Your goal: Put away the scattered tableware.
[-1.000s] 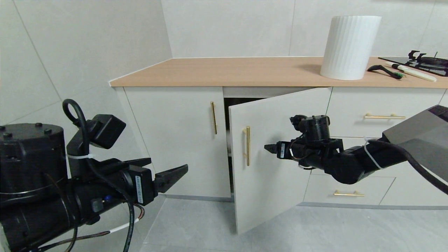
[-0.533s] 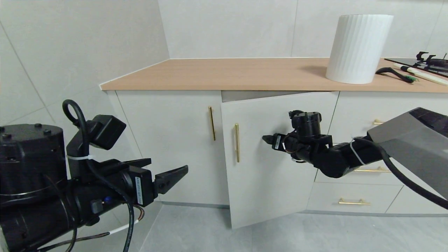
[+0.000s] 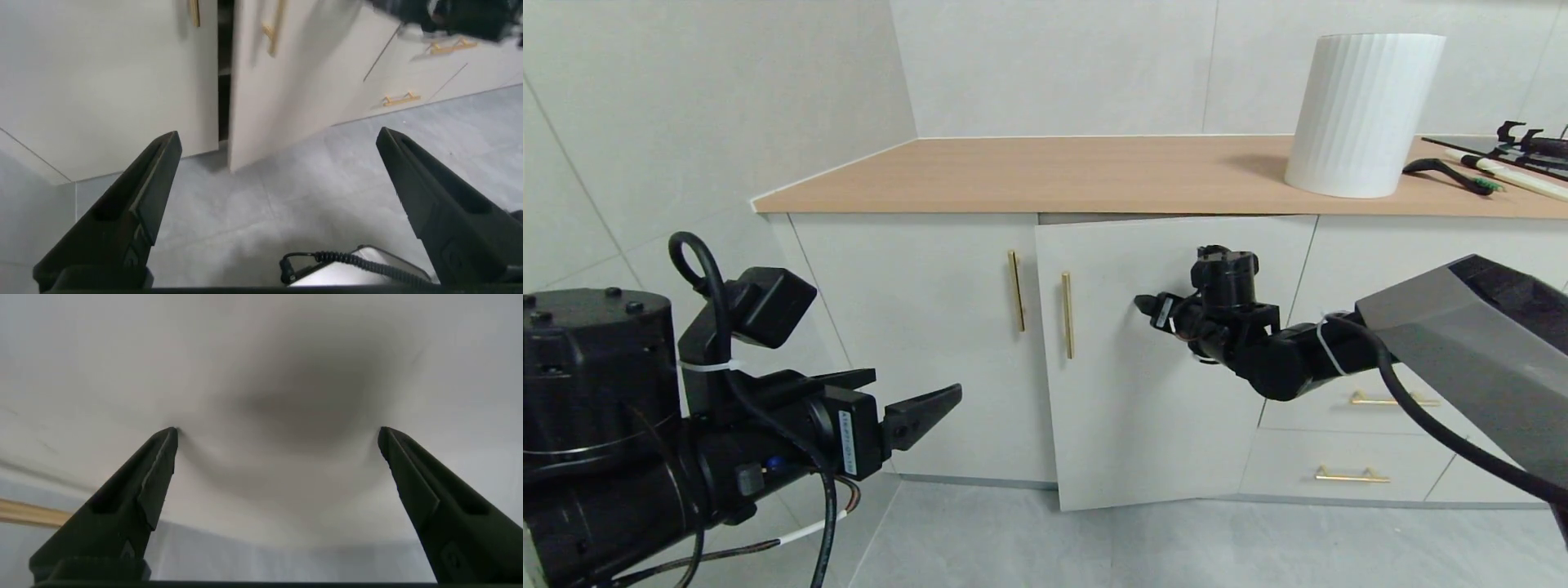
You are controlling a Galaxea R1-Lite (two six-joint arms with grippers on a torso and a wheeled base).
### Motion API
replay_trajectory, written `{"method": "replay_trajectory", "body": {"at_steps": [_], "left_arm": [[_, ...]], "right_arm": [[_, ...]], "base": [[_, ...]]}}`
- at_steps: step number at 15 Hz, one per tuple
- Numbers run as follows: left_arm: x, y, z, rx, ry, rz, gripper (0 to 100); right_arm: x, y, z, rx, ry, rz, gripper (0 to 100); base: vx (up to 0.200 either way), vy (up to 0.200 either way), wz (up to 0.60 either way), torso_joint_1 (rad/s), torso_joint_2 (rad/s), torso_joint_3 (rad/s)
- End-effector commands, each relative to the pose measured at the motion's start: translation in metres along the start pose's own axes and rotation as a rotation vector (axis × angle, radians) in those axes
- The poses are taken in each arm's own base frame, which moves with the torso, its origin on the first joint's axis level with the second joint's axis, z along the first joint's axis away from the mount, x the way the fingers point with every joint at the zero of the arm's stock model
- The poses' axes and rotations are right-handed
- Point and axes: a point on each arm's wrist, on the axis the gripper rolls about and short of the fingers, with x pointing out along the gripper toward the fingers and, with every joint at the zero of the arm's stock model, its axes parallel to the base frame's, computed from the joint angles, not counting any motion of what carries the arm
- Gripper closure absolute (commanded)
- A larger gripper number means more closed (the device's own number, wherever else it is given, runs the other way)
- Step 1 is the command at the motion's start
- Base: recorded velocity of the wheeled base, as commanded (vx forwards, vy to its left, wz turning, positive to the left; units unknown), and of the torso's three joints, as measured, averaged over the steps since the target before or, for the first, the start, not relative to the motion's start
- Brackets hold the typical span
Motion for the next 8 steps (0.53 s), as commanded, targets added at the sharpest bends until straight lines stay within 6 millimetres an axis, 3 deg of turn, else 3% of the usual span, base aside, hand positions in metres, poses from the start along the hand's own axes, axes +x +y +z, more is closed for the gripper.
{"method": "replay_trajectory", "body": {"at_steps": [1,8], "left_arm": [[0.0,0.0,0.0,-0.001,-0.002,0.0,0],[0.001,0.0,0.0,-0.002,0.003,-0.001,0]], "right_arm": [[0.017,-0.001,-0.009,0.011,-0.019,-0.025,0],[0.047,-0.008,-0.009,0.031,-0.126,-0.14,0]], "base": [[0.0,0.0,0.0,0.0,0.0,0.0],[0.0,0.0,0.0,0.0,0.0,0.0]]}}
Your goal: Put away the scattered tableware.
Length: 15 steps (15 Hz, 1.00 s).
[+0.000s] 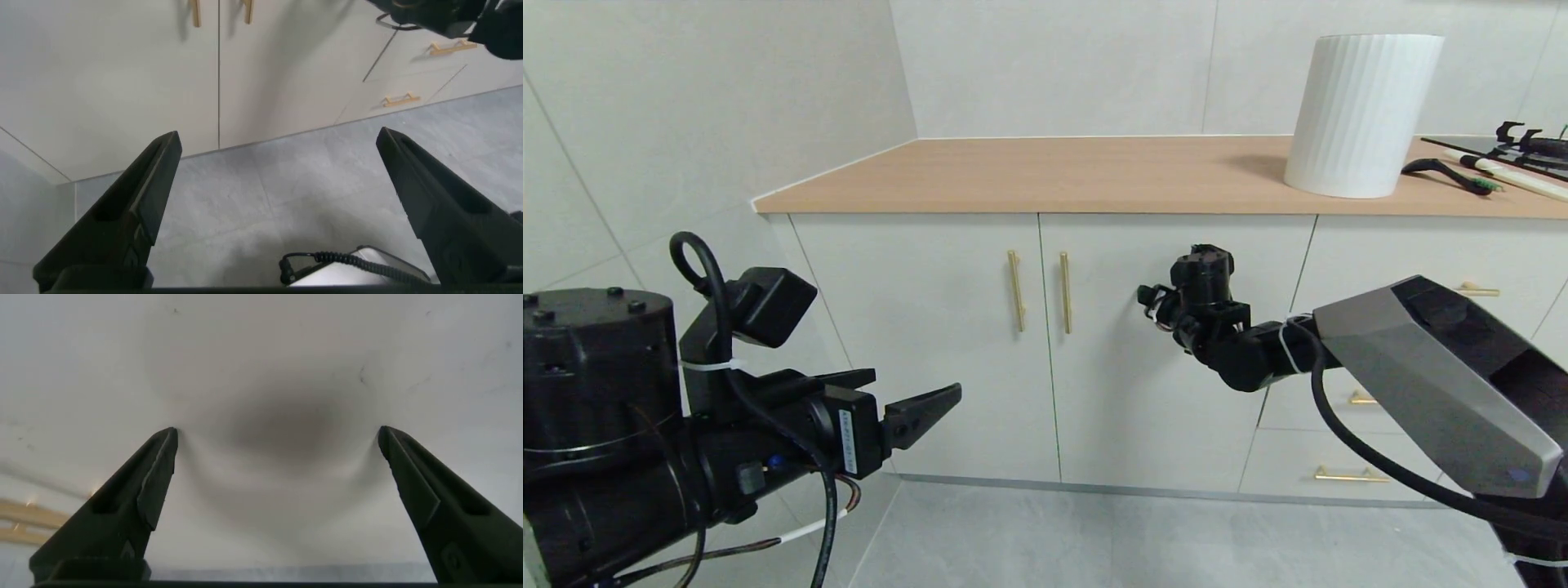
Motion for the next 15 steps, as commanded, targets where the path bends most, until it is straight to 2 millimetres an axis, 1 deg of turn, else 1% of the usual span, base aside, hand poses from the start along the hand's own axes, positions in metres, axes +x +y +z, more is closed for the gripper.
{"method": "replay_trajectory", "body": {"at_steps": [1,3,5,6,7,8,9,10,11,13,14,15], "left_arm": [[0.0,0.0,0.0,0.0,0.001,0.001,0],[0.0,0.0,0.0,0.0,0.001,0.001,0],[0.0,0.0,0.0,0.0,0.001,0.001,0],[0.0,0.0,0.0,0.0,0.001,0.001,0],[0.0,0.0,0.0,0.0,-0.002,0.0,0],[0.0,0.0,0.0,0.0,0.0,0.0,0],[0.0,0.0,0.0,0.0,-0.002,0.0,0],[0.0,0.0,0.0,0.0,-0.002,0.0,0],[-0.003,0.0,0.002,-0.001,-0.013,0.001,0],[-0.01,0.0,0.005,-0.002,-0.041,-0.003,0],[-0.016,0.0,0.007,-0.001,-0.058,-0.007,0],[-0.022,0.0,0.007,-0.002,-0.073,-0.01,0]], "right_arm": [[0.011,-0.004,-0.005,0.004,-0.02,-0.018,0],[0.012,-0.006,-0.004,0.004,-0.022,-0.027,0],[0.006,-0.003,0.002,0.008,-0.024,-0.022,0],[-0.007,-0.001,0.008,0.013,-0.008,-0.015,0],[-0.026,0.004,0.016,0.009,0.026,0.027,0],[-0.046,0.007,0.024,0.004,0.061,0.074,0],[-0.074,0.006,0.038,0.0,0.1,0.129,0],[-0.074,0.006,0.038,0.0,0.1,0.129,0],[-0.129,0.0,0.067,0.003,0.144,0.242,0],[-0.179,-0.007,0.095,0.012,0.125,0.321,0],[-0.209,-0.014,0.111,0.01,0.094,0.343,0],[-0.23,-0.019,0.121,-0.006,0.064,0.356,0]], "base": [[0.0,0.0,0.0,0.0,0.0,0.0],[0.0,0.0,0.0,0.0,0.0,0.0],[0.0,0.0,0.0,0.0,0.0,0.0],[0.0,0.0,0.0,0.0,0.0,0.0],[0.0,0.0,0.0,0.0,0.0,0.0],[0.0,0.0,0.0,0.0,0.0,0.0],[0.0,0.0,0.0,0.0,0.0,0.0],[0.0,0.0,0.0,0.0,0.0,0.0],[0.0,0.0,0.0,0.0,0.0,0.0],[0.0,0.0,0.0,0.0,0.0,0.0],[0.0,0.0,0.0,0.0,0.0,0.0],[0.0,0.0,0.0,0.0,0.0,0.0]]}}
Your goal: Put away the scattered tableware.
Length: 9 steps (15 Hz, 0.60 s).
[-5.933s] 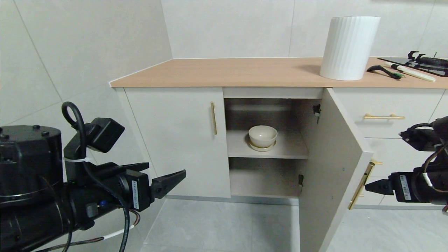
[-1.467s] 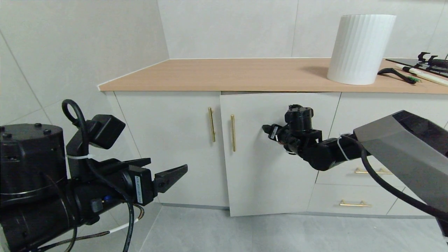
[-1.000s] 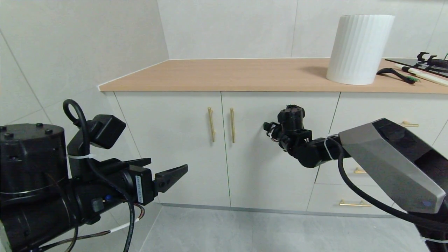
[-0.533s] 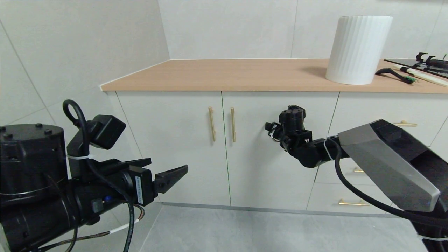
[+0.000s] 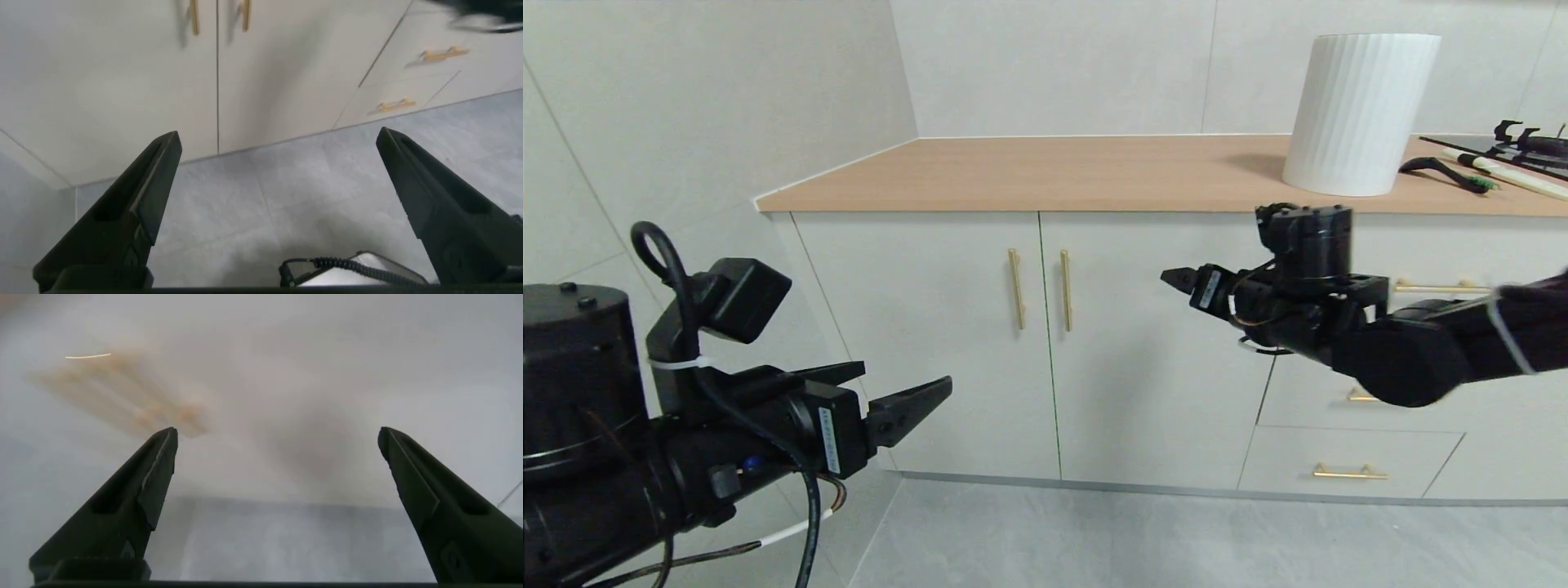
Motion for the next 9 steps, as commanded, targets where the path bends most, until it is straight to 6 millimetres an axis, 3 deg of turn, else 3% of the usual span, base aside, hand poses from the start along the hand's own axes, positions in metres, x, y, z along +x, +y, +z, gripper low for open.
{"method": "replay_trajectory", "body": {"at_steps": [1,2,4,7,8,9], "left_arm": [[-0.018,0.001,0.001,0.0,-0.046,-0.008,0],[-0.034,0.002,0.0,-0.002,-0.081,-0.012,0],[-0.062,0.011,-0.008,-0.009,-0.142,0.016,0],[-0.111,0.018,-0.022,-0.022,-0.261,0.037,0],[-0.135,0.019,-0.032,-0.024,-0.302,0.04,0],[-0.146,0.02,-0.037,-0.023,-0.32,0.04,0]], "right_arm": [[-0.119,0.005,0.039,-0.048,-0.106,0.119,0],[-0.157,-0.004,0.039,-0.119,-0.141,0.122,0],[-0.211,-0.019,0.036,-0.2,-0.214,0.119,0],[-0.263,-0.054,0.022,-0.268,-0.303,0.015,0],[-0.289,-0.068,0.013,-0.295,-0.351,-0.058,0],[-0.302,-0.073,0.01,-0.309,-0.377,-0.088,0]], "base": [[0.0,0.0,0.0,0.0,0.0,0.0],[0.0,0.0,0.0,0.0,0.0,0.0],[0.0,0.0,0.0,0.0,0.0,0.0],[0.0,0.0,0.0,0.0,0.0,0.0],[0.0,0.0,0.0,0.0,0.0,0.0],[0.0,0.0,0.0,0.0,0.0,0.0]]}}
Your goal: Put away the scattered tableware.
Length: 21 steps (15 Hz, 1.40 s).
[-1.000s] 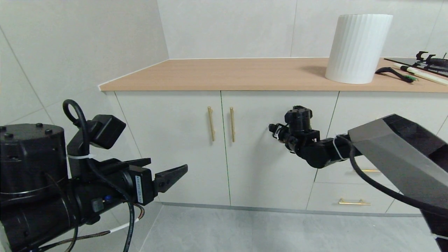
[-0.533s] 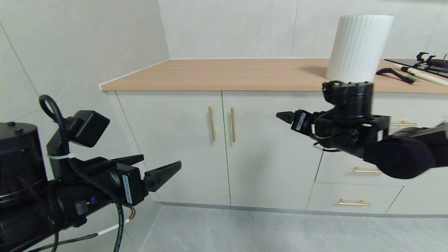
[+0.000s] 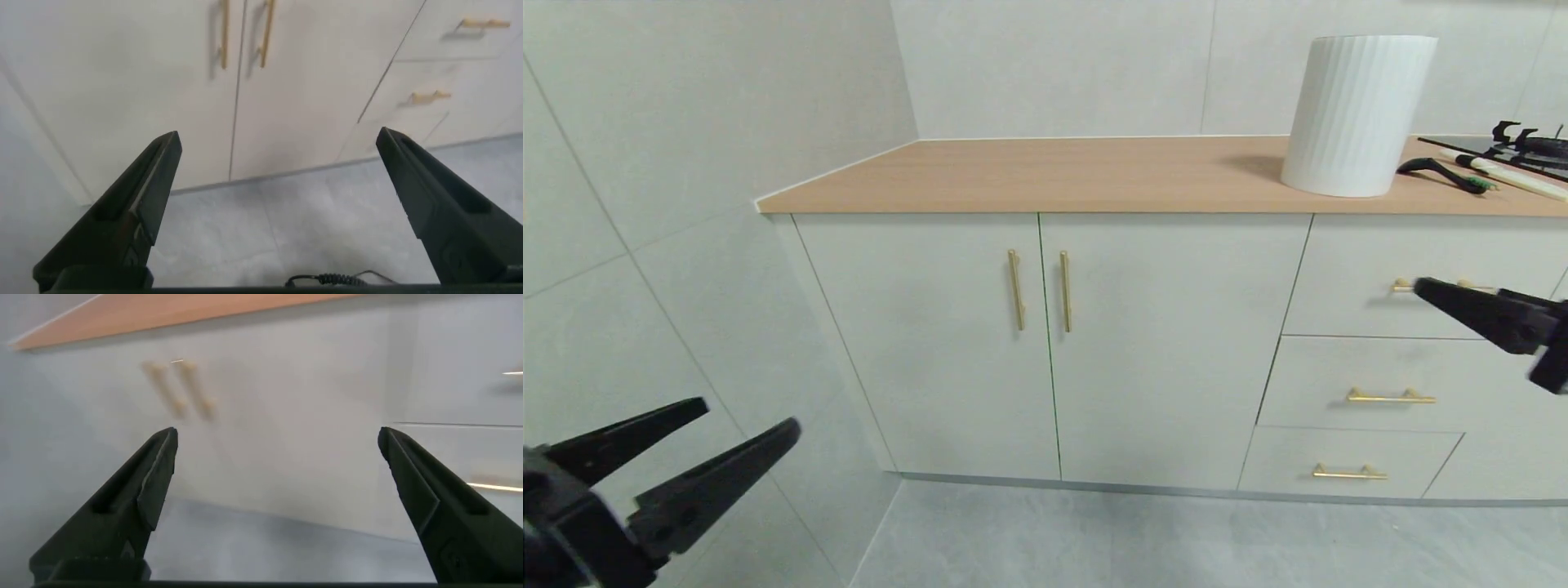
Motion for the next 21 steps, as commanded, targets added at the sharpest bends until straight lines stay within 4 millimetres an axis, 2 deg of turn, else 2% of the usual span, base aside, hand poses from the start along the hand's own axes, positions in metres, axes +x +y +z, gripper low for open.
{"method": "replay_trajectory", "body": {"at_steps": [1,3,6,8,9,12,13,15,16,19,21], "left_arm": [[-0.071,0.008,-0.014,0.002,-0.155,0.02,0],[-0.107,0.01,-0.032,0.056,-0.21,0.08,0],[-0.129,0.008,-0.048,0.085,-0.284,0.15,0],[-0.135,0.006,-0.051,0.097,-0.314,0.183,0],[-0.134,0.005,-0.059,0.1,-0.319,0.248,0],[-0.133,0.008,-0.062,0.073,-0.334,0.431,0],[-0.133,0.006,-0.064,0.077,-0.34,0.471,0],[-0.137,0.002,-0.08,0.126,-0.365,0.469,0],[-0.128,0.006,-0.094,0.147,-0.311,0.475,0],[-0.108,0.018,-0.124,0.143,-0.22,0.452,0],[-0.1,0.021,-0.137,0.151,-0.217,0.372,0]], "right_arm": [[-0.092,-0.025,-0.014,-0.081,-0.142,-0.149,0],[-0.149,-0.028,-0.039,-0.101,-0.119,-0.168,0],[-0.194,-0.032,-0.072,-0.139,-0.133,-0.211,0],[-0.194,-0.03,-0.073,-0.14,-0.144,-0.289,0],[-0.196,-0.028,-0.076,-0.142,-0.156,-0.354,0],[-0.201,-0.028,-0.096,-0.183,-0.185,-0.408,0],[-0.196,-0.031,-0.103,-0.174,-0.164,-0.43,0],[-0.195,-0.033,-0.106,-0.161,-0.162,-0.483,0],[-0.193,-0.034,-0.109,-0.156,-0.152,-0.475,0],[-0.177,-0.042,-0.135,-0.163,-0.078,-0.403,0],[-0.165,-0.047,-0.152,-0.184,-0.112,-0.334,0]], "base": [[0.0,0.0,0.0,0.0,0.0,0.0],[0.0,0.0,0.0,0.0,0.0,0.0],[0.0,0.0,0.0,0.0,0.0,0.0],[0.0,0.0,0.0,0.0,0.0,0.0],[0.0,0.0,0.0,0.0,0.0,0.0],[0.0,0.0,0.0,0.0,0.0,0.0],[0.0,0.0,0.0,0.0,0.0,0.0],[0.0,0.0,0.0,0.0,0.0,0.0],[0.0,0.0,0.0,0.0,0.0,0.0],[0.0,0.0,0.0,0.0,0.0,0.0],[0.0,0.0,0.0,0.0,0.0,0.0]]}}
